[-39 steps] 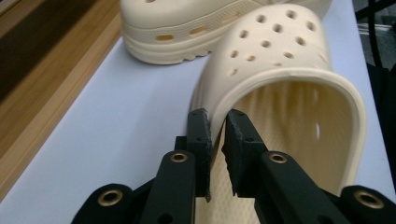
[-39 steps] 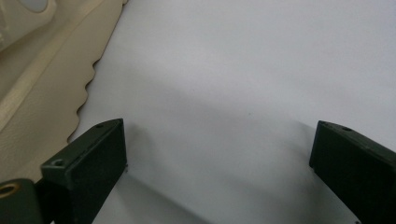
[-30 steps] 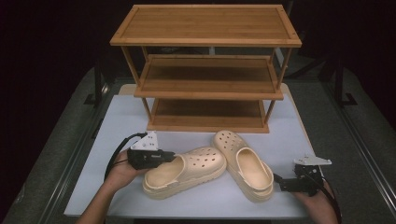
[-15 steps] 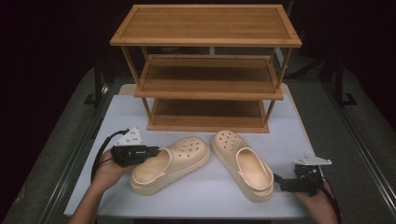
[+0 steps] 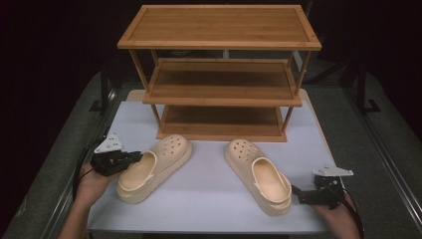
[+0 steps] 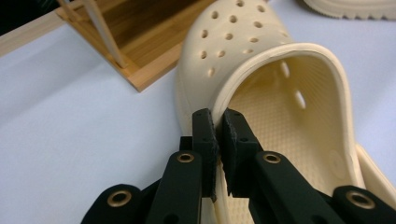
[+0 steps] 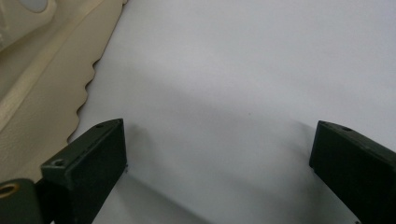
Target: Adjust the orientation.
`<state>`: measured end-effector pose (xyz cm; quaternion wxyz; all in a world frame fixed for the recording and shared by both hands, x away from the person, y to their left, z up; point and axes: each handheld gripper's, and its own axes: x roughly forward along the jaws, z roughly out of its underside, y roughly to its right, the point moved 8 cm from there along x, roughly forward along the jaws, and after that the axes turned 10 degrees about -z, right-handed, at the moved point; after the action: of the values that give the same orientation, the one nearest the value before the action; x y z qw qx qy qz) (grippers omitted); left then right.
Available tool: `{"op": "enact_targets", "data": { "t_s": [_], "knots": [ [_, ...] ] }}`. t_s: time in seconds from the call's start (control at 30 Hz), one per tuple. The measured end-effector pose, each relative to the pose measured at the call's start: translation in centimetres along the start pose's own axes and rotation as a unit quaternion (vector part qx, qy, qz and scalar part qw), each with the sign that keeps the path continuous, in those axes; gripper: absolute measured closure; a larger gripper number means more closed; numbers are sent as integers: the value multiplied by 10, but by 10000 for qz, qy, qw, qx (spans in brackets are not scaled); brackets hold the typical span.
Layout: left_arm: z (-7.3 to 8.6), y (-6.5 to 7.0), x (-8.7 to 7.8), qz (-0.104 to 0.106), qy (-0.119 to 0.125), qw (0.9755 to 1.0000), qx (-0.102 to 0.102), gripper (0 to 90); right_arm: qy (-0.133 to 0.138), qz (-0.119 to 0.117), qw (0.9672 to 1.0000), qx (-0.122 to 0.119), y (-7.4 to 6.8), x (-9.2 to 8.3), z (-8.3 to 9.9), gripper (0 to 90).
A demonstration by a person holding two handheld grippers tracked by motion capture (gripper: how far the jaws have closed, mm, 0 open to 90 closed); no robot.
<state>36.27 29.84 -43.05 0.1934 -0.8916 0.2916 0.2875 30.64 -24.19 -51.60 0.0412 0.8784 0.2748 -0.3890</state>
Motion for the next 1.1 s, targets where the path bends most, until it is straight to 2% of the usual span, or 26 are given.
{"op": "enact_targets", "data": {
  "t_s": [0.17, 0.33, 0.6, 0.7, 0.73, 1.0, 1.1],
  "knots": [
    [0, -2, -1, -37, 30, 10000, -78, 842, 3, -1, 10000, -6, 0, 0, 0, 32],
    [0, 3, 7, -37, -13, 10000, -77, 837, 2, -1, 10000, -5, 0, 0, 0, 32],
    [2, 3, 7, 68, 44, 9998, -190, 823, 3, 0, 10000, -7, 0, 0, 0, 32],
    [2, 3, 7, 153, 31, 9997, -212, 790, 6, 3, 10000, -15, 0, 0, 0, 32],
    [3, 3, 7, 262, 55, 9992, -287, 778, 6, 4, 10000, -16, 0, 0, 0, 32],
    [4, -8, -5, 278, 165, 9981, -531, 650, 9, 5, 10000, -19, 0, 0, 0, 32],
    [8, -15, -11, 274, 187, 9974, -638, 557, 16, 2, 10000, -7, 0, 0, 0, 32]
  ]
}}
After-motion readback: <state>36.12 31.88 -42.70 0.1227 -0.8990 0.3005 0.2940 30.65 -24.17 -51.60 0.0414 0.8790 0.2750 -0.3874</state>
